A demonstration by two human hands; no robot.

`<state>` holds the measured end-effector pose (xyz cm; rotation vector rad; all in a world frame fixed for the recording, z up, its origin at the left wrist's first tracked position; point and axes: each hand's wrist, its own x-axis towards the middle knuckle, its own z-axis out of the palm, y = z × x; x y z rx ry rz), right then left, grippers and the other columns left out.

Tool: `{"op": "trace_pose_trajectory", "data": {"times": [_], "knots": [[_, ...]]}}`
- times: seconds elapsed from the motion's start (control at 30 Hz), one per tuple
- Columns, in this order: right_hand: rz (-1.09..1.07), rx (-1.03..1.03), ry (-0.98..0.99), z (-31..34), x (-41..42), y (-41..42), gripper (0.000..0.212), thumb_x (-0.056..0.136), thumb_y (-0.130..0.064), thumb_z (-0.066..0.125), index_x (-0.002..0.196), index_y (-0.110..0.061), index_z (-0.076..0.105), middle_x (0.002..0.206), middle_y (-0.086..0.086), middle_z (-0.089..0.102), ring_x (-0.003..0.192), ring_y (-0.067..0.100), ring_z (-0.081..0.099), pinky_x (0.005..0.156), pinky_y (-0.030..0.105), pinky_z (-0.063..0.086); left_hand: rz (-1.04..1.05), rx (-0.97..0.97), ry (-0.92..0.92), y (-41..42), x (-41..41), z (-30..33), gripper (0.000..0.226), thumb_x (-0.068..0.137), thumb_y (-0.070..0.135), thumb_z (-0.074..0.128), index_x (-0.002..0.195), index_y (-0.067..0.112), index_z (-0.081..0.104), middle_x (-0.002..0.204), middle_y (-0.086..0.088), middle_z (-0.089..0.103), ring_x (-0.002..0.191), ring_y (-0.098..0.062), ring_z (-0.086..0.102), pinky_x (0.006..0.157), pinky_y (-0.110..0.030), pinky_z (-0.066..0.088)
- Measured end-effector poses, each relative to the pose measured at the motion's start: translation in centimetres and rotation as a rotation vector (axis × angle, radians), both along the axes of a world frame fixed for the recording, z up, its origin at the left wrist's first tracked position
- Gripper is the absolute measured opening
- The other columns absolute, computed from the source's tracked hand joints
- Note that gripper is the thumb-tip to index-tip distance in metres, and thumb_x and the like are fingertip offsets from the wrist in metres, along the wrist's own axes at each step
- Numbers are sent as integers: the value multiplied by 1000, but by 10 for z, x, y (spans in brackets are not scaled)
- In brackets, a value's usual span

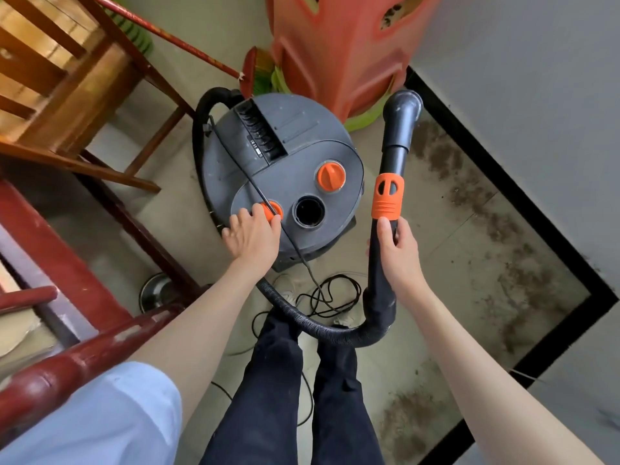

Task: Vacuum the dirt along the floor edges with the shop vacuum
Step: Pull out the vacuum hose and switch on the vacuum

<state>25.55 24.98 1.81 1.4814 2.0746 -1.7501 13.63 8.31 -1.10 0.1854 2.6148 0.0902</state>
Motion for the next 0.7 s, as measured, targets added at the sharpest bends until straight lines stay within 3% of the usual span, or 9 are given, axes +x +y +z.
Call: {"op": "trace_pose_trajectory", "data": {"times": [0.33, 0.7], "knots": [[14, -17, 16, 0, -5, -8, 19, 98, -35, 45, 108, -20, 52, 97, 1, 62, 102, 30, 62, 95, 53, 47, -212, -73, 33, -9, -8, 0, 38, 98, 39, 39, 126, 14, 44, 125, -15, 46, 115, -31, 46, 93, -42, 33], [13, -21, 2, -2, -1, -14, 21, 97, -39, 44, 108, -21, 51, 98, 3, 62, 101, 29, 61, 96, 54, 47, -291, 45, 160, -21, -9, -3, 34, 96, 39, 41, 113, 10, 50, 115, -12, 53, 107, -29, 50, 88, -40, 37]]}}
